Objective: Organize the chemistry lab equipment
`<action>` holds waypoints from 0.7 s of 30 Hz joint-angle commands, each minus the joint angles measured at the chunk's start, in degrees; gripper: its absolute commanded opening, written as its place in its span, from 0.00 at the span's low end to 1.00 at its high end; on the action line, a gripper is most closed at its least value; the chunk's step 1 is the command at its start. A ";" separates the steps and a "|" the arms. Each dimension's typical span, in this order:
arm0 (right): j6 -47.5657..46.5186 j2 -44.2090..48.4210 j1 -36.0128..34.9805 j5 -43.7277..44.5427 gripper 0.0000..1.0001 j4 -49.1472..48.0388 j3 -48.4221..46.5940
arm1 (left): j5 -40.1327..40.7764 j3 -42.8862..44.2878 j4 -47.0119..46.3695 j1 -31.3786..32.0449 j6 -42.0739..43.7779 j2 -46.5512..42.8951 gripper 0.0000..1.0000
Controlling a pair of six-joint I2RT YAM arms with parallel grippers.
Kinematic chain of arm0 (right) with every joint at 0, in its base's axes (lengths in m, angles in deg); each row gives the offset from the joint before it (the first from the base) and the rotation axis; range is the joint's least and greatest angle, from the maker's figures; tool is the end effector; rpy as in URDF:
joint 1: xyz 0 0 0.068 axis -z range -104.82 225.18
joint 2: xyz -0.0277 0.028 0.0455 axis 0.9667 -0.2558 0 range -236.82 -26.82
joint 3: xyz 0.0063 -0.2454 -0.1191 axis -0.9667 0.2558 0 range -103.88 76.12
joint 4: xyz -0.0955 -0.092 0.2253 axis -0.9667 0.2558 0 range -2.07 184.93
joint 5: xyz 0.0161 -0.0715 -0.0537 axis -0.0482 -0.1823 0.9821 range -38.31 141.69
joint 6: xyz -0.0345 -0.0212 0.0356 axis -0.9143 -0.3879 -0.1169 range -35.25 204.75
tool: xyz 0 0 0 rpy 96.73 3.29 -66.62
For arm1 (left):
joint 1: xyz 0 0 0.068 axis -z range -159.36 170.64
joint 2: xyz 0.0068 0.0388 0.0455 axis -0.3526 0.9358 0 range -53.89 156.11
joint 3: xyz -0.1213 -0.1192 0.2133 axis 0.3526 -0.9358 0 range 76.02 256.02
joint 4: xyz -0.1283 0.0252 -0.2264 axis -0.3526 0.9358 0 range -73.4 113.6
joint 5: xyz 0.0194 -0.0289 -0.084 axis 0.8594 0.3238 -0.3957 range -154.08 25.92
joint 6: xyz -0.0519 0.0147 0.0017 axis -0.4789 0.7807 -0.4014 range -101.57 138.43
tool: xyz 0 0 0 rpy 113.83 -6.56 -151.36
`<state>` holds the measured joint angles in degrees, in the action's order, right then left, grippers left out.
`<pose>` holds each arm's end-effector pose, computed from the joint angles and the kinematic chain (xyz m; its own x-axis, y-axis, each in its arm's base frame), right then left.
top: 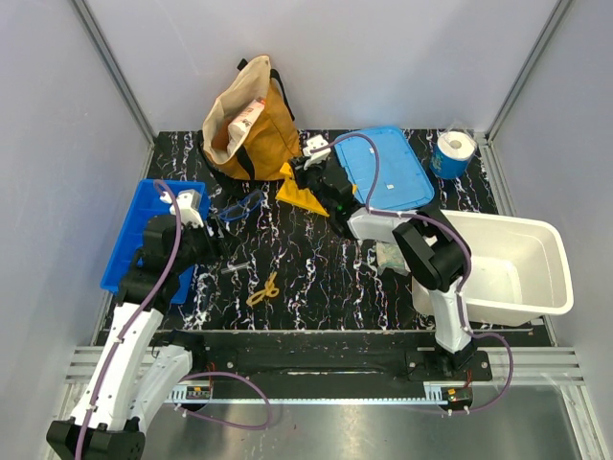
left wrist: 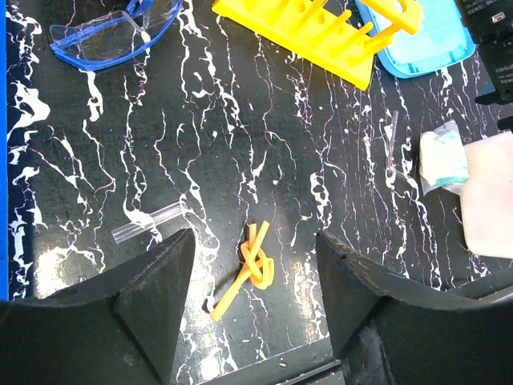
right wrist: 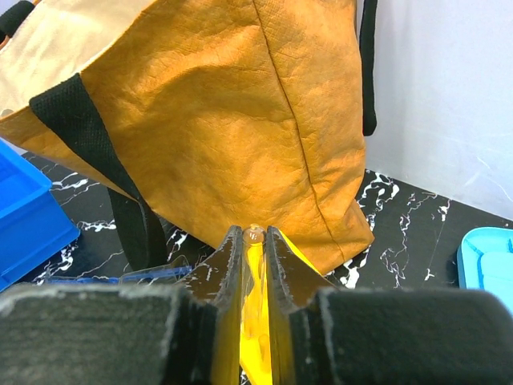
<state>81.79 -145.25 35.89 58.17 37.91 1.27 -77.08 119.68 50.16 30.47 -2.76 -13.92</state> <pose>0.3688 0.2965 0.2325 0.1146 0.0276 -0.9930 -0.5370 0.8427 -0.0386 0.1491 -0.0339 0.3046 -0.5871 -0.2558 -0.7680 0.1568 0.8949 -0.4179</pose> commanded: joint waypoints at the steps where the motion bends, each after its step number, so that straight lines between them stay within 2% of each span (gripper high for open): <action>1: 0.41 -1.80 0.88 0.55 0.16 -6.05 -3.02 | 0.69 0.11 -1.66 0.19 0.18 0.38 0.66; 21: 0.76 -4.96 0.88 1.08 0.17 -7.99 -1.53 | 1.74 0.11 -1.66 0.19 -0.08 0.55 0.66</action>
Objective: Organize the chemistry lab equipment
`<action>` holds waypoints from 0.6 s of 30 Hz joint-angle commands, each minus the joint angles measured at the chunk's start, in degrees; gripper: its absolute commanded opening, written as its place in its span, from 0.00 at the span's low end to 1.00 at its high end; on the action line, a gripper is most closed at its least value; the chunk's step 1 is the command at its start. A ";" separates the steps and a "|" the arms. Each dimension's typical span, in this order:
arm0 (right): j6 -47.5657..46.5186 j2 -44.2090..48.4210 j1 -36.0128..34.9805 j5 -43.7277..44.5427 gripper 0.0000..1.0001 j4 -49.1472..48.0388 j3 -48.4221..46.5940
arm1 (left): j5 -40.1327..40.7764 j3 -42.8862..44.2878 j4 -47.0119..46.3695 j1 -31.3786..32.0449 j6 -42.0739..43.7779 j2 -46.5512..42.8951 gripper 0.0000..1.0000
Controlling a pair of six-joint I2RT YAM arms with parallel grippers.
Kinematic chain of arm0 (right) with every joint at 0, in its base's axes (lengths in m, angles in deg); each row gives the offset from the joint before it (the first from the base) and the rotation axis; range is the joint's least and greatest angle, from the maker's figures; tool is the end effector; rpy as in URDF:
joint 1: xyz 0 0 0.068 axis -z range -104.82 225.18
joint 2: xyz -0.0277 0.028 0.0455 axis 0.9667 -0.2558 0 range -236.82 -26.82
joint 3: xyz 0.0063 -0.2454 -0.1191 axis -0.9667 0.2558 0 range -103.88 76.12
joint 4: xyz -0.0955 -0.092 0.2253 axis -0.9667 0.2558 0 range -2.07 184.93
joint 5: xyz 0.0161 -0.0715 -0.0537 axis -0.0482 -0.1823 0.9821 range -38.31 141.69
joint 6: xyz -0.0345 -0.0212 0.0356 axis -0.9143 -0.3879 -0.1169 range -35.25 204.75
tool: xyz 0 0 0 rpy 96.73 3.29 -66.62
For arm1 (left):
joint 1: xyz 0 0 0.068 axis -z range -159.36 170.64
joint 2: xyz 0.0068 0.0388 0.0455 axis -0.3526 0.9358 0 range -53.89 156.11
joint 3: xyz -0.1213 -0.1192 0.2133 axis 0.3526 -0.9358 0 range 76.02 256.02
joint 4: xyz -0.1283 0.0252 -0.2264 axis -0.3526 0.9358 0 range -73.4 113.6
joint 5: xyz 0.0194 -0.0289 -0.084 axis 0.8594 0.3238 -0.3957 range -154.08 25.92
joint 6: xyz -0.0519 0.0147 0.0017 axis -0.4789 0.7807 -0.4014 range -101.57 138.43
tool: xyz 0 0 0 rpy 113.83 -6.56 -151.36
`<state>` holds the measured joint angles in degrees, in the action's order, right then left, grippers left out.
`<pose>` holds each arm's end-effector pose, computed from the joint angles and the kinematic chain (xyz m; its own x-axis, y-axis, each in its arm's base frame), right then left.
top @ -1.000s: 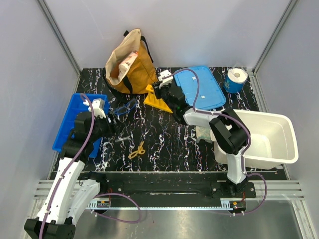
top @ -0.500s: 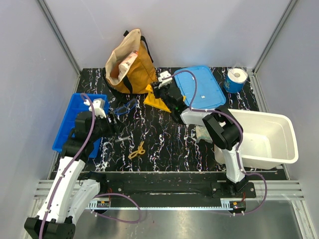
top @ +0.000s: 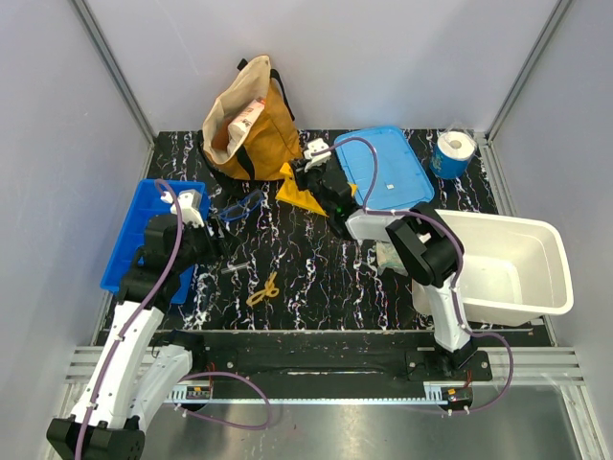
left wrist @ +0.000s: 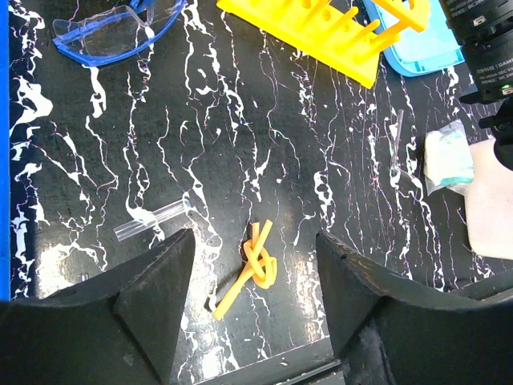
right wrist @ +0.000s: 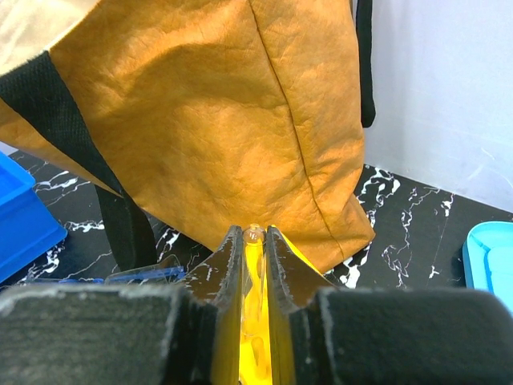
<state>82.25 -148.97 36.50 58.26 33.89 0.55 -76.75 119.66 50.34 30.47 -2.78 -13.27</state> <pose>0.3780 0.2973 0.2145 0.1244 0.0442 -0.9912 -0.5272 0.8493 -0.0283 0.1511 -0.0341 0.3027 -0.5967 -0.2549 -0.7609 0.1462 0.8978 -0.4154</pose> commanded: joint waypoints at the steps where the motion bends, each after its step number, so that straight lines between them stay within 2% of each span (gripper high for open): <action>1: 0.31 -1.51 0.35 1.08 0.17 -3.97 -0.98 | 1.50 0.05 -1.83 0.19 -0.14 -0.19 0.66; 18: 0.48 -1.52 0.27 2.31 0.17 -5.37 1.74 | 2.21 0.13 -1.74 0.19 -0.15 -0.37 0.66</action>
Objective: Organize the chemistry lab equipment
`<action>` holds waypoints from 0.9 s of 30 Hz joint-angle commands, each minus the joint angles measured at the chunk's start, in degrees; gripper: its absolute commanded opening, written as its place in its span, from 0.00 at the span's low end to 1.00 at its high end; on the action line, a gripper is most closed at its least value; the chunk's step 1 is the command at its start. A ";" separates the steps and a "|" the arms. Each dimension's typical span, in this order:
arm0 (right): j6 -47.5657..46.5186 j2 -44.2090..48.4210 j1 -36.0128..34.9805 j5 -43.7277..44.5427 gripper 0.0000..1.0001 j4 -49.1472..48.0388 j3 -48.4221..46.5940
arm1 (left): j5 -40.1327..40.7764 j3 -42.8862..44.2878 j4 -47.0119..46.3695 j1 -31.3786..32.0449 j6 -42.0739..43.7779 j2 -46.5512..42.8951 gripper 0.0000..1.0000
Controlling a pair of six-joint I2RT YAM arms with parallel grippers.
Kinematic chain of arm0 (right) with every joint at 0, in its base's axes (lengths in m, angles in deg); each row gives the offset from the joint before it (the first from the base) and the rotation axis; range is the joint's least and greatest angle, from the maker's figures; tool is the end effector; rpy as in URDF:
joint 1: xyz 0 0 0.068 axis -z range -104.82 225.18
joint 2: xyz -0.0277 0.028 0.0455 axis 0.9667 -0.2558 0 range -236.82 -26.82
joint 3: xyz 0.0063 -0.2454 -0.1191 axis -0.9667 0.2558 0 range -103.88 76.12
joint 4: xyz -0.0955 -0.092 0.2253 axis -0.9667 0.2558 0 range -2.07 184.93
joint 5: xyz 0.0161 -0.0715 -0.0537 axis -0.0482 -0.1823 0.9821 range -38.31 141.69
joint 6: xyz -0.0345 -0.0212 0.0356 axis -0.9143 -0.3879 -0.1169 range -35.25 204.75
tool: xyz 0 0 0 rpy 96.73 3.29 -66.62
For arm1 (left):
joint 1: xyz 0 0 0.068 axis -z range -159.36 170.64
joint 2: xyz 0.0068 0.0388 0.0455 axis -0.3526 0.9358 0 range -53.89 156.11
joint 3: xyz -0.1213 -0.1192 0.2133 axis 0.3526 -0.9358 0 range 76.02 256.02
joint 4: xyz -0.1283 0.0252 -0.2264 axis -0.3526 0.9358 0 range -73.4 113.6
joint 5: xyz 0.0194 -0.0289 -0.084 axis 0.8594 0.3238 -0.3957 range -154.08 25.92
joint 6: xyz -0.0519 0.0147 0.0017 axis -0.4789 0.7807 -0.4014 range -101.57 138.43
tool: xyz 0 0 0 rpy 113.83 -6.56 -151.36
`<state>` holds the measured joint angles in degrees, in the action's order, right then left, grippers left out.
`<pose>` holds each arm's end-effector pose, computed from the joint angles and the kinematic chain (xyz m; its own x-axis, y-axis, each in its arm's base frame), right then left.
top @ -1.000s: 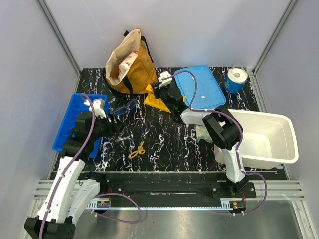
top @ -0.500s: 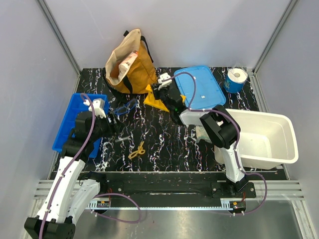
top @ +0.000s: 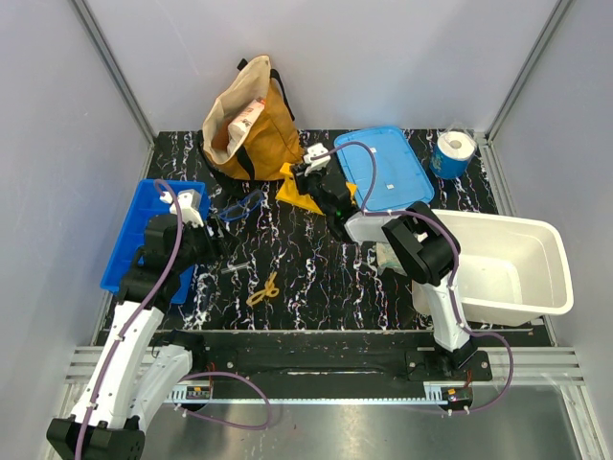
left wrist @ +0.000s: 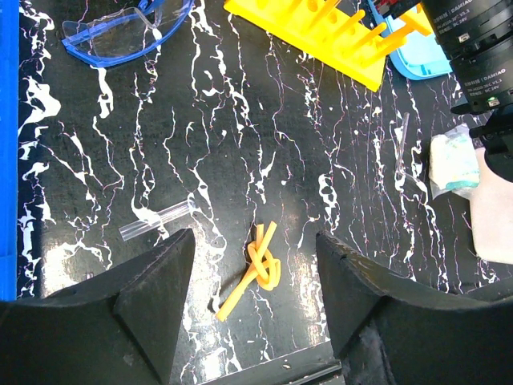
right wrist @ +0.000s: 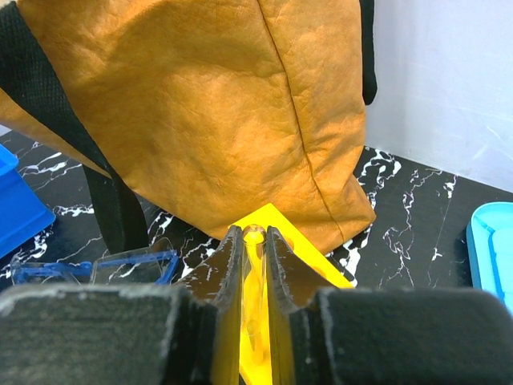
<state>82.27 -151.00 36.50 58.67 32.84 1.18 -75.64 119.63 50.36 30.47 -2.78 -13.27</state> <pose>0.3794 0.2981 0.1967 0.1022 0.0269 -0.9944 -0.5219 0.8525 -0.0306 0.1513 -0.0334 0.3024 -0.5918 -0.2573 -0.7639 0.1316 0.9042 -0.4064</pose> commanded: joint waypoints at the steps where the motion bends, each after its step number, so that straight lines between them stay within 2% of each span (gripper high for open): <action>1: 0.63 0.61 0.27 1.98 0.17 -4.93 1.54 | 1.18 0.15 -1.77 0.19 -0.15 -0.37 0.66; 10: 1.34 0.52 0.35 1.72 0.19 -5.38 2.69 | 1.18 0.15 -1.77 0.19 -0.23 -0.46 0.66; 17: 1.25 1.39 0.35 1.63 0.29 -4.24 2.69 | 1.36 0.24 -1.68 0.19 -0.23 -0.54 0.67; 22: 2.13 7.27 0.27 -0.21 0.34 -2.48 5.93 | 2.06 0.33 -1.59 0.19 -0.67 -0.81 0.66; 27: 6.24 13.43 0.27 -5.64 0.36 7.52 6.30 | 3.72 0.42 -0.98 0.11 -1.29 -0.81 0.66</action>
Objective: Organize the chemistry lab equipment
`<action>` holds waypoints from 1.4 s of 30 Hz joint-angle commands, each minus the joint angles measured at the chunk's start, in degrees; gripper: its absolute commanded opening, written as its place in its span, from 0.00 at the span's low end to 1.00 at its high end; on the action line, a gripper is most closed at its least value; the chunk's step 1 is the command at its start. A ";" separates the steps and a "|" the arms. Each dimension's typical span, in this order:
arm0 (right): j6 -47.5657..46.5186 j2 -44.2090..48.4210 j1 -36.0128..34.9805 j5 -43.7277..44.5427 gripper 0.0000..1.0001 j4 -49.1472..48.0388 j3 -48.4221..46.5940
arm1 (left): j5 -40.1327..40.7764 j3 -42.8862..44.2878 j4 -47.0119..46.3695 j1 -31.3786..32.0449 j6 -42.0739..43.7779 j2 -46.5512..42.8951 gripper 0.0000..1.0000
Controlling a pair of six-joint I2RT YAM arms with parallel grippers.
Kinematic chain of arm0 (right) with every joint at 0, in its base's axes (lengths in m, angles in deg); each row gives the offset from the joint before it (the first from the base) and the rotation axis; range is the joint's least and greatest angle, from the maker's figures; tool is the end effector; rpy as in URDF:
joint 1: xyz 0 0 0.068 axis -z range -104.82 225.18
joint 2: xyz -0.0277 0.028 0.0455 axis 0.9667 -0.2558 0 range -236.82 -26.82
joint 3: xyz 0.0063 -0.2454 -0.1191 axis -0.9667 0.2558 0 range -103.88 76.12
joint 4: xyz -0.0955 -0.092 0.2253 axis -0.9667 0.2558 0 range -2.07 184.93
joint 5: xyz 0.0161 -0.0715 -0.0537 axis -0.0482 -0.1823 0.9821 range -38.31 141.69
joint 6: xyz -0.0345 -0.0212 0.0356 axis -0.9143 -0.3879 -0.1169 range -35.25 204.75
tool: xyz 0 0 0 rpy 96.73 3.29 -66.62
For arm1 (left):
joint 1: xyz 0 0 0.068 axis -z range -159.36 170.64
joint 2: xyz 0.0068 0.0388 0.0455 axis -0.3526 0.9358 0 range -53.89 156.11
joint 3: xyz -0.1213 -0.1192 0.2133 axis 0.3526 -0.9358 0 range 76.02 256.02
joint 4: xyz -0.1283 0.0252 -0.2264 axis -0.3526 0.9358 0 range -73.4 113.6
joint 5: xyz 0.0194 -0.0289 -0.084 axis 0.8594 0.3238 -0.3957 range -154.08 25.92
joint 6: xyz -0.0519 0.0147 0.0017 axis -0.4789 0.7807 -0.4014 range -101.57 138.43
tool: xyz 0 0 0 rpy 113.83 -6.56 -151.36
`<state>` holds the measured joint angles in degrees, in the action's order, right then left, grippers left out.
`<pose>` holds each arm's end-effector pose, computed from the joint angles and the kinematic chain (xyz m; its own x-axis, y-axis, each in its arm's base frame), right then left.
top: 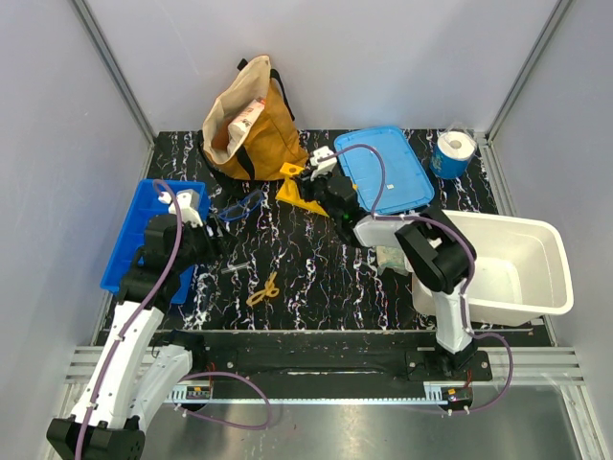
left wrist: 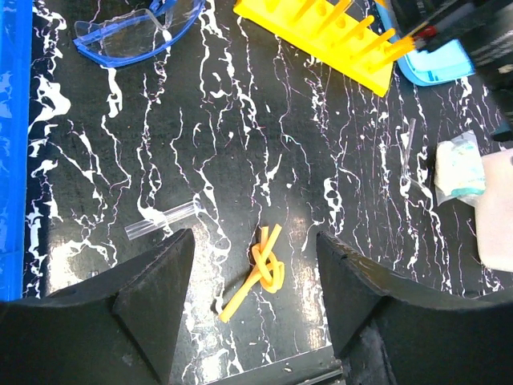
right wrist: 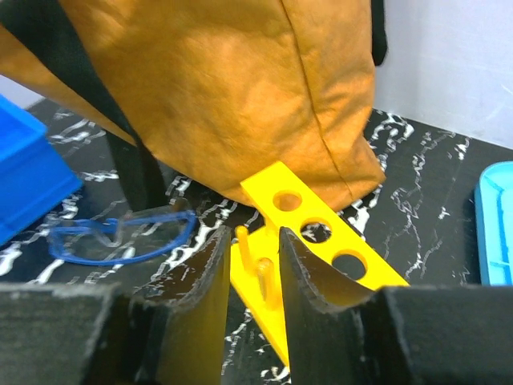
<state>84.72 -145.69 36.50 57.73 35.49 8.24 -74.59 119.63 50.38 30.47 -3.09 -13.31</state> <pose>0.3596 0.2831 0.1949 0.0200 0.0154 -0.9997 -0.5392 0.8422 0.0022 0.1514 -0.0328 0.3024 -0.5868 -0.2644 -0.7653 0.1149 0.9084 -0.4020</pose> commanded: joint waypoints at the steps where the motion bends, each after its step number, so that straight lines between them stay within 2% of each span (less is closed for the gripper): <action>1: 4.51 9.17 0.18 -5.86 0.36 7.42 -0.85 | 3.38 0.50 -0.82 0.11 -1.16 -0.68 0.66; 7: 7.42 12.69 -2.71 -14.21 0.39 23.24 -4.36 | 7.68 1.56 1.28 0.11 -1.95 -0.67 0.66; 10: 6.10 12.35 -6.75 -14.31 0.40 30.79 -6.73 | 12.24 1.65 2.17 0.11 -2.30 -3.21 0.66; 12: 8.63 10.77 -8.95 -12.99 0.40 37.64 -10.76 | 14.01 1.56 2.17 0.11 -2.56 -5.50 0.66; 14: 16.25 8.23 -10.36 -10.45 0.40 45.81 -15.85 | 16.38 1.56 2.43 0.11 -3.00 -8.04 0.66; 18: 43.89 2.87 -11.33 -6.39 0.41 62.61 -24.22 | 22.53 1.74 3.48 0.11 -3.97 -12.79 0.67; 21: 55.19 -0.56 -12.47 -8.50 0.41 70.61 -29.76 | 25.87 1.91 3.92 0.11 -4.41 -16.57 0.68; 25: 65.24 -3.12 -12.83 -12.63 0.41 73.54 -32.40 | 27.90 1.74 4.19 0.11 -4.76 -19.04 0.70; 29: 59.28 -3.92 -13.27 -13.26 0.41 71.08 -32.68 | 25.46 0.95 3.31 0.11 -3.36 -16.33 0.73; 32: 53.76 -0.24 -12.65 -13.42 0.41 65.57 -26.63 | 20.99 1.03 2.61 0.11 -0.56 -11.42 0.73; 35: 45.23 7.66 -12.21 -14.30 0.42 57.05 -14.79 | 13.15 1.64 1.99 0.19 5.86 -3.52 0.71; 38: 39.86 17.41 -12.21 -10.81 0.42 50.80 -3.97 | 7.35 3.05 1.82 1.86 12.71 2.65 0.67; 42: 34.32 30.59 -12.21 -6.40 0.43 47.27 6.94 | 10.22 5.42 1.20 6.68 22.72 9.68 0.62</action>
<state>127.80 -128.86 24.07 46.72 92.84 9.01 -62.30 120.68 54.25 33.31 7.14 -7.17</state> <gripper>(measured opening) 0.427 0.632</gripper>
